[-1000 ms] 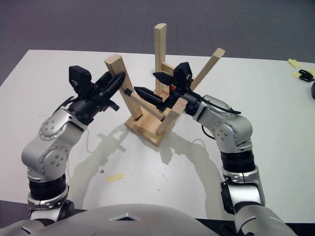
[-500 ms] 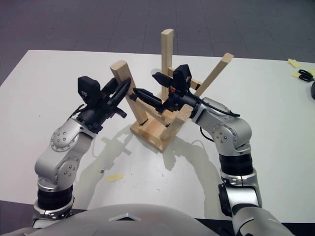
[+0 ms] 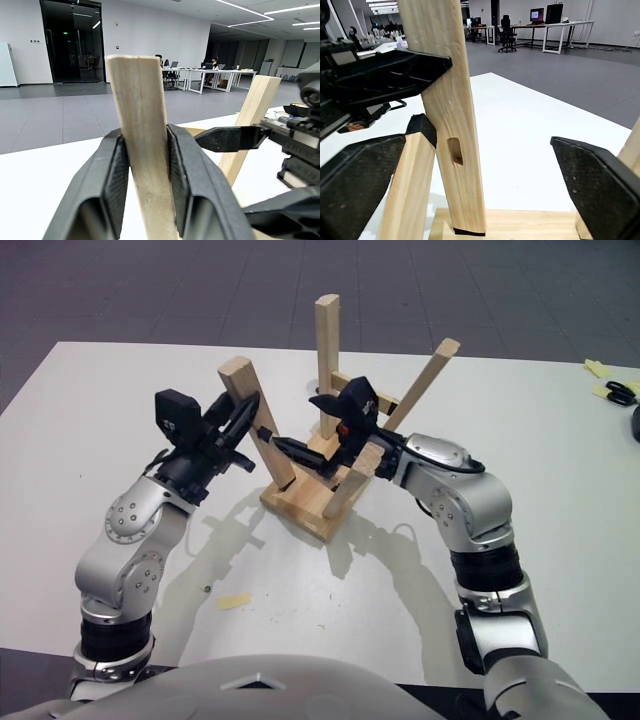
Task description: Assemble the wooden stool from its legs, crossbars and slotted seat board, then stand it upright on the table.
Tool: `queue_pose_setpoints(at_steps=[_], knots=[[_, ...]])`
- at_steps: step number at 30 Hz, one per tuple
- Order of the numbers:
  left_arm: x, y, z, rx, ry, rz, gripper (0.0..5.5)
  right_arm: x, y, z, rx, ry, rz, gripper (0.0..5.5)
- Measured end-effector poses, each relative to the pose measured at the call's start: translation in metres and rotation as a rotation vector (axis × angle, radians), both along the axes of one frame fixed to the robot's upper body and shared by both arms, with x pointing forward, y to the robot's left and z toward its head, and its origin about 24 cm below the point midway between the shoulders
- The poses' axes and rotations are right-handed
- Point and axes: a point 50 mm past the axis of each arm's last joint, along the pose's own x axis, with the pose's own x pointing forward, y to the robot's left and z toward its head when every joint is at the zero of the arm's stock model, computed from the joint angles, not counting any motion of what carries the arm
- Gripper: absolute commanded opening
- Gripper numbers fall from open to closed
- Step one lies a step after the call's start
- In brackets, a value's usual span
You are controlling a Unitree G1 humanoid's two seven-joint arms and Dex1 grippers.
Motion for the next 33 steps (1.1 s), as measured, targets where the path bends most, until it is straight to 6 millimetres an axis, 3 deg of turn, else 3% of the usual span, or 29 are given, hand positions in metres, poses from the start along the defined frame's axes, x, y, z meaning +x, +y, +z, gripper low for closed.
queue_pose_setpoints(at_steps=[13, 21, 33], knots=[[-0.013, 0.002, -0.010, -0.005, -0.033, 0.075, 1.02, 0.005, -0.006, -0.002, -0.019, 0.002, -0.069, 5.40], [-0.014, 0.004, -0.012, -0.027, -0.032, 0.110, 1.02, 0.002, -0.004, 0.005, 0.141, 0.060, -0.019, 5.40], [-0.015, 0.008, -0.012, -0.010, -0.067, 0.131, 1.02, 0.013, 0.020, 0.006, 0.002, 0.014, 0.158, 5.40]])
